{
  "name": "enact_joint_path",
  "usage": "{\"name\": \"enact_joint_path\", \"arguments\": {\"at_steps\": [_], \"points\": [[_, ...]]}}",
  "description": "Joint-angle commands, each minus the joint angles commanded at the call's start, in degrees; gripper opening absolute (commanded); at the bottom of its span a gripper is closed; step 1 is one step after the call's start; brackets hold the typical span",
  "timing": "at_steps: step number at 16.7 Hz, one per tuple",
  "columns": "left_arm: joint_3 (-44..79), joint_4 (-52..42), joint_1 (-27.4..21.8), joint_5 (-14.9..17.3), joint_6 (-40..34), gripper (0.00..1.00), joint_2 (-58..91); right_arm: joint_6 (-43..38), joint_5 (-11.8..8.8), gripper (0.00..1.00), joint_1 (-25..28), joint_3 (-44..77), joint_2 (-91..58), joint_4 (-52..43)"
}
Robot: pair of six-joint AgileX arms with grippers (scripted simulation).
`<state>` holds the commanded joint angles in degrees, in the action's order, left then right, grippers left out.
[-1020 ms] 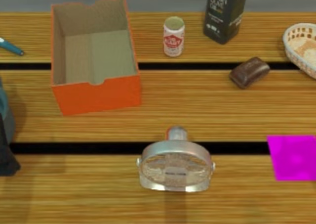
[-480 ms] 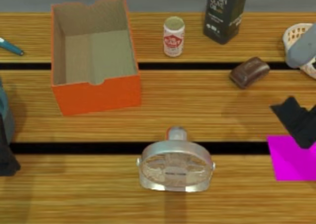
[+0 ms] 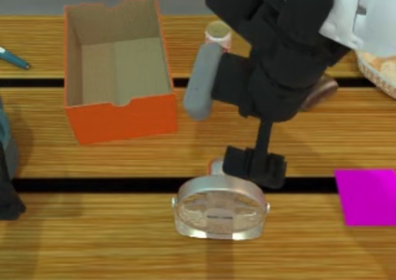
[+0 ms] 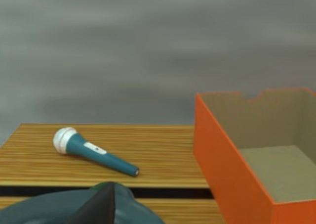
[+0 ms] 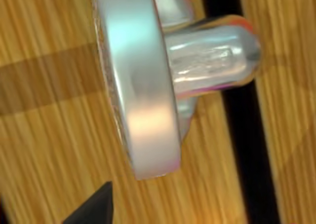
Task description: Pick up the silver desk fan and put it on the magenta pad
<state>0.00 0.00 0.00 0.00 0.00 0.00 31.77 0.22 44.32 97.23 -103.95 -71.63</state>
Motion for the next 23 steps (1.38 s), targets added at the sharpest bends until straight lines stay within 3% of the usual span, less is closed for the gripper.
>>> {"name": "enact_joint_path", "arguments": {"at_steps": [5, 10, 19, 23], "points": [[0.0, 0.0, 0.0, 0.0, 0.0, 1.00, 0.0, 3.9, -0.1, 1.00, 5.4, 10.7, -12.2, -9.4], [0.0, 0.0, 0.0, 0.0, 0.0, 1.00, 0.0, 4.1, -0.1, 1.00, 5.8, 11.6, -13.1, -10.2], [0.0, 0.0, 0.0, 0.0, 0.0, 1.00, 0.0, 4.1, -0.1, 1.00, 5.9, 0.8, -13.1, 0.7], [0.0, 0.0, 0.0, 0.0, 0.0, 1.00, 0.0, 4.1, -0.1, 1.00, 5.9, 0.3, -13.2, 1.2]]}}
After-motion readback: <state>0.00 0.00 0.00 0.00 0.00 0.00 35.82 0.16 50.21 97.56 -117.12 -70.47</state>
